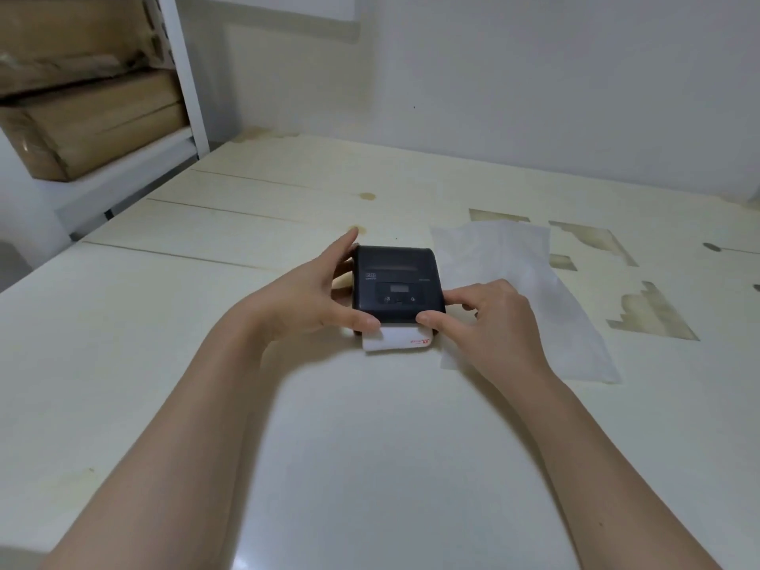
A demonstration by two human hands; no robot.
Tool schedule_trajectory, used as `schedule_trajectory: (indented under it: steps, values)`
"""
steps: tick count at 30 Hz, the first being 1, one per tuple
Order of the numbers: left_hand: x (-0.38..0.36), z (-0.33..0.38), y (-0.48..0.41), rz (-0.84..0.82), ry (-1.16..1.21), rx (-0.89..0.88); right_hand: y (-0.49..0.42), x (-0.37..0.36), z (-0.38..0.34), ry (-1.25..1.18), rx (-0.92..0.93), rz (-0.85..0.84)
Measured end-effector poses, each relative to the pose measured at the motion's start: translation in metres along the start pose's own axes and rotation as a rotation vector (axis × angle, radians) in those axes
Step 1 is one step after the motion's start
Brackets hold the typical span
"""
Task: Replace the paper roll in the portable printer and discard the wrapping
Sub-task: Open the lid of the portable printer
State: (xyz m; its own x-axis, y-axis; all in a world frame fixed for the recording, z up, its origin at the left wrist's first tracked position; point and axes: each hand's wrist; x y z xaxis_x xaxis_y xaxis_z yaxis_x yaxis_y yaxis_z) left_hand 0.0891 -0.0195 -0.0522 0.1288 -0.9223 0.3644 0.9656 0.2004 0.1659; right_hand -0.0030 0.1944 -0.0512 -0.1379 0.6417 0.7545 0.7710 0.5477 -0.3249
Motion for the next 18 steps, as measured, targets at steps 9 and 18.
schedule_trajectory:
  steps: [9,18]
  values:
    - [-0.007,0.009,-0.001,0.235,0.167,-0.012,-0.004,-0.003,0.002,-0.204,0.178,0.145]
    - [-0.03,0.013,-0.019,0.582,0.354,-0.004,-0.004,-0.008,0.005,-0.389,0.18,0.112]
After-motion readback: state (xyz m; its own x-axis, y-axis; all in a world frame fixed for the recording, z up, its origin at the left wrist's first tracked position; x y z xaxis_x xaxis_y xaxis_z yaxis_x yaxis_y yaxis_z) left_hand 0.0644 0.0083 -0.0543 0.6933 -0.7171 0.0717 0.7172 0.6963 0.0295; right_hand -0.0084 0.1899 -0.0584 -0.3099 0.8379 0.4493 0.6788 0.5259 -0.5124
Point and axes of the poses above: each hand's wrist, its own y-axis away from the middle knuckle, its own x-axis out of the back of the hand, z = x × y, and after that the axes turned 5 degrees about x, right-handed
